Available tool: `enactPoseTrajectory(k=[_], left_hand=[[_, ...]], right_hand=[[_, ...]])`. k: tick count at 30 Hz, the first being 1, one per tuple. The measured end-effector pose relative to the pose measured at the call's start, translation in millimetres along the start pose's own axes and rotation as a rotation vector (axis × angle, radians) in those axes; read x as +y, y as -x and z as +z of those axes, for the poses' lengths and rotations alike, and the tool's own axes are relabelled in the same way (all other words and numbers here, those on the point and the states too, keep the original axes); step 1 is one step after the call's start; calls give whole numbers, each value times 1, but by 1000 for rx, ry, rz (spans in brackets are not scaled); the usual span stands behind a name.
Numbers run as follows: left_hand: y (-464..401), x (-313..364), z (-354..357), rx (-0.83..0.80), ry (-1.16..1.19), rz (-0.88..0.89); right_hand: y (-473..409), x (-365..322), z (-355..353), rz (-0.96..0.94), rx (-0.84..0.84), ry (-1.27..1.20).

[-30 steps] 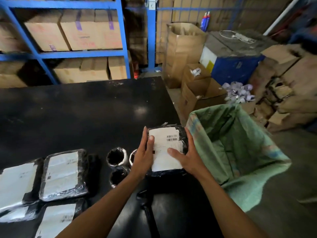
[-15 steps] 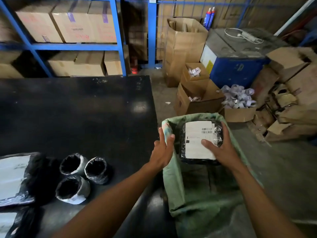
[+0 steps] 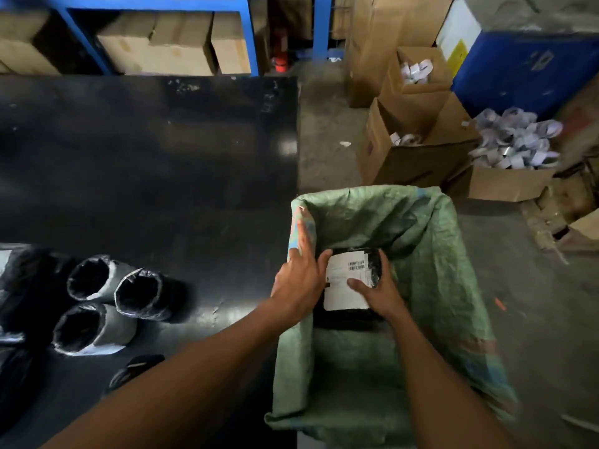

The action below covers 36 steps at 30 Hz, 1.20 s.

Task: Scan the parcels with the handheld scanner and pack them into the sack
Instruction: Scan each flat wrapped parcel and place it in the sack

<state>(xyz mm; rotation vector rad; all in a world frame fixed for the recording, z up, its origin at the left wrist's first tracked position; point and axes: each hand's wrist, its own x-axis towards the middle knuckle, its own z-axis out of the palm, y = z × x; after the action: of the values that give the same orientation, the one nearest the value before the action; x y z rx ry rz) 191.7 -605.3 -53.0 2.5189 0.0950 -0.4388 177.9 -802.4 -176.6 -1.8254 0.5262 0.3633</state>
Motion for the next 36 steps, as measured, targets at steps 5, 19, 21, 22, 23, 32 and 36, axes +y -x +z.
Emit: enactPoseTrajectory(k=[5, 19, 21, 22, 23, 32, 36], left_hand=[[-5, -6, -1, -19, 18, 35], [-10, -17, 3, -54, -10, 62], [-11, -18, 3, -53, -15, 75], [-11, -18, 3, -52, -18, 75], [-11, -19, 2, -50, -23, 77], [-4, -18, -3, -66, 45, 86], [1, -26, -16, -117, -96, 156]], right_hand=[[-45, 17, 30, 55, -9, -15], [-87, 50, 69, 318, -17, 504], [-89, 45, 71, 362, -20, 632], [-89, 41, 73, 378, -22, 662], [-89, 40, 74, 391, -19, 688], [-57, -10, 51, 372, -56, 861], [-28, -53, 32, 267, -134, 884]])
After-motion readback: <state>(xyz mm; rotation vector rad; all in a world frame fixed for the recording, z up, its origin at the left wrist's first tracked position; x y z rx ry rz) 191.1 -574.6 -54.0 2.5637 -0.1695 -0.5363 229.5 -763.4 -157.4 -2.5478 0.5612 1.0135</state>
